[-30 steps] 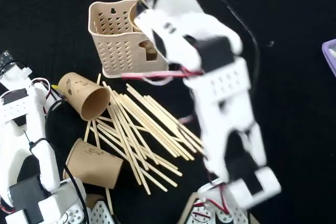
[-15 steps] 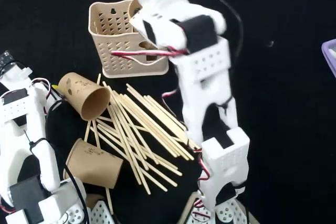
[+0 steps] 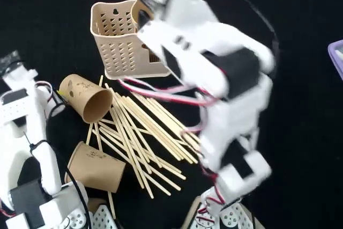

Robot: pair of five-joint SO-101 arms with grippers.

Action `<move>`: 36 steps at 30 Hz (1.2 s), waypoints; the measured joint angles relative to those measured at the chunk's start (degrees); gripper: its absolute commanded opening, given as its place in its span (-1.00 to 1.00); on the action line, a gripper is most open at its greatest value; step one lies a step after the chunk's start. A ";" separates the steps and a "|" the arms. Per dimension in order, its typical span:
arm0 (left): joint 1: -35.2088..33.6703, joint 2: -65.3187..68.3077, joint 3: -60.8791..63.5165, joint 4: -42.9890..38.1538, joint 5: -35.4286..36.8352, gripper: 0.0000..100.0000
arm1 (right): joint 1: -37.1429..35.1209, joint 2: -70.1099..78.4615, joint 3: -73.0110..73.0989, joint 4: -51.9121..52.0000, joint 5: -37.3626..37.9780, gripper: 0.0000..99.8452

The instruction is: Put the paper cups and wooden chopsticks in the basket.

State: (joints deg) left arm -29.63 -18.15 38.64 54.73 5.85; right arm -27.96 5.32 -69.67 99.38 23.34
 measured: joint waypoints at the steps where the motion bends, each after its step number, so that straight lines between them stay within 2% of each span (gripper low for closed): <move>1: 0.00 0.00 -2.37 3.25 -2.46 -0.52 | 0.09 -3.25 3.08 0.00 0.00 -0.60; 5: 1.76 0.00 -14.33 18.20 -12.22 -0.52 | 3.16 -15.74 18.99 0.00 0.09 -0.60; 9: 8.18 0.00 -21.63 29.89 -21.45 -0.52 | 11.16 -27.60 35.78 0.00 2.11 -0.60; 14: 16.00 0.00 -22.59 32.79 -23.65 -0.52 | 19.87 -40.79 57.76 -3.25 4.84 -0.60; 22: 22.33 0.00 -22.59 31.38 -24.79 -0.52 | 22.42 -59.69 89.93 -15.12 4.92 -0.60; 27: 22.24 0.00 -16.26 21.98 -29.36 -0.52 | 22.33 -69.01 98.99 -16.35 5.27 -0.60; 32: 20.84 0.00 -9.32 10.90 -30.24 -0.53 | 22.77 -72.62 104.88 -16.35 5.45 -0.61; 36: 17.67 0.00 -8.18 6.95 -30.59 -0.69 | 22.59 -72.97 109.27 -17.05 5.45 -0.61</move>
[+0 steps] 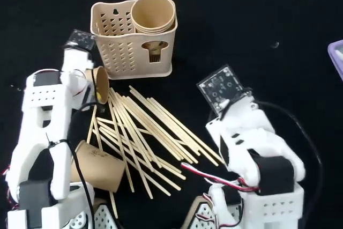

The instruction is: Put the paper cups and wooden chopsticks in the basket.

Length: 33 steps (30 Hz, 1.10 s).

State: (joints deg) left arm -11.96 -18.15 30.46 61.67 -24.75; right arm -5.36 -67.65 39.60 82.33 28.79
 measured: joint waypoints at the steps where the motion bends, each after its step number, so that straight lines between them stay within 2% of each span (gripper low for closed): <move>1: -0.62 0.00 0.00 -0.44 0.00 -0.74 | 0.00 0.00 1.23 -0.79 0.00 -0.60; 10: -2.02 0.00 -0.09 -3.25 0.00 -0.76 | 0.09 0.00 8.79 -5.89 -3.34 -0.60; 15: -2.02 -1.23 -4.13 4.04 1.32 -0.46 | 0.09 0.00 11.25 -7.38 -3.34 -0.61; 18: -1.58 -2.02 -8.44 8.62 5.80 -0.46 | 0.09 0.00 14.15 -9.93 -3.34 -0.61; 21: -0.62 -1.76 -10.99 9.76 8.88 -0.48 | 0.09 0.00 18.20 -13.10 -3.52 -0.61; 27: 3.87 5.19 -11.78 6.77 10.55 -0.51 | 0.09 0.00 27.69 -21.63 -8.00 -0.61; 33: 4.40 8.18 -11.78 1.05 12.40 -0.51 | 0.09 0.00 36.92 -30.15 -11.52 -0.61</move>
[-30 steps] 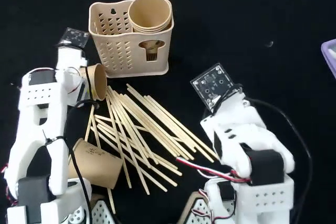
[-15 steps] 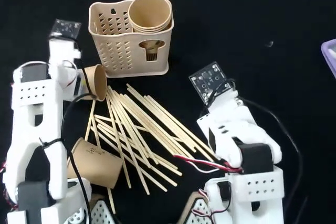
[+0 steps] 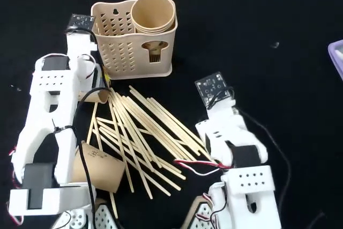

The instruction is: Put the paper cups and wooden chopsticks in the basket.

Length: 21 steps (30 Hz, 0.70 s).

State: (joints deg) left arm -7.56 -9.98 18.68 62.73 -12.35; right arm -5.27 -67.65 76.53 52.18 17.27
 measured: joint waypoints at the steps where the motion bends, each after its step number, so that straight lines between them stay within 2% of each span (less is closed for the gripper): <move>1: 0.00 0.00 0.00 -0.35 0.00 -0.51 | 0.00 0.00 1.49 -1.32 -0.18 -0.61; 6: -2.20 0.00 0.00 -0.79 0.00 -0.51 | 0.00 0.00 4.92 -4.75 -0.35 -0.61; 21: -7.30 0.35 0.00 -3.87 -1.85 -0.51 | 0.00 0.00 5.45 -5.10 -0.35 -0.61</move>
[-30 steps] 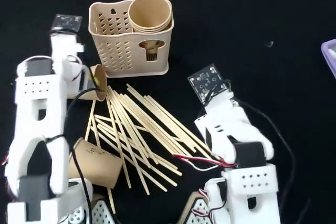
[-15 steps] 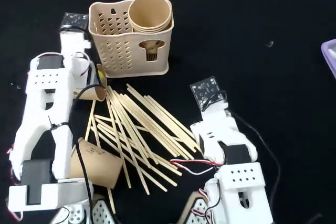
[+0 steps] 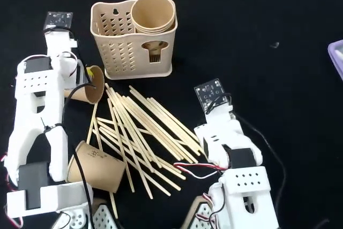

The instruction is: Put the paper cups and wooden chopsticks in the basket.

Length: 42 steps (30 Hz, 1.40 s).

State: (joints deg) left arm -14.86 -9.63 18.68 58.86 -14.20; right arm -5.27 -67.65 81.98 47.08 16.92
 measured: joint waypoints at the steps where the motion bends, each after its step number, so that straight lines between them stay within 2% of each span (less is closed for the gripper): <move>1: 0.00 0.00 0.00 0.00 -0.70 -0.51 | 0.00 0.00 0.00 0.00 0.00 -0.61; 5: 0.00 0.00 0.00 0.00 -2.02 -0.56 | 0.00 0.00 0.00 0.00 0.00 -0.61; 9: 0.00 0.00 0.00 0.00 -3.96 -0.94 | 0.00 0.00 0.00 0.00 0.00 -0.61; 13: -2.02 0.00 -0.09 -0.09 -6.95 -0.94 | 0.00 0.00 0.00 0.00 0.00 -0.61; 19: -8.00 0.00 -0.79 0.26 -7.30 -0.94 | 0.00 0.00 0.00 0.00 0.00 -0.61; 23: -10.29 -0.26 -8.70 8.44 -6.07 -0.94 | 0.00 0.00 0.00 0.00 0.00 -0.61; 28: -10.37 -3.78 -27.87 22.15 0.18 -0.94 | 0.00 0.00 0.00 0.00 0.00 -0.61; 32: -5.45 -4.31 -45.36 29.45 8.26 -0.94 | 0.00 0.00 0.26 0.00 0.00 -0.61; 36: 3.25 -3.69 -58.64 31.47 17.76 -0.94 | 0.00 0.00 0.26 0.00 0.00 -0.61; 42: 18.99 3.69 -66.99 31.47 19.69 -0.94 | 0.00 0.00 0.26 0.00 0.00 -0.61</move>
State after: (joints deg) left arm 4.13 -5.93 -48.31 90.33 5.49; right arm -5.27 -67.65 82.24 47.08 16.92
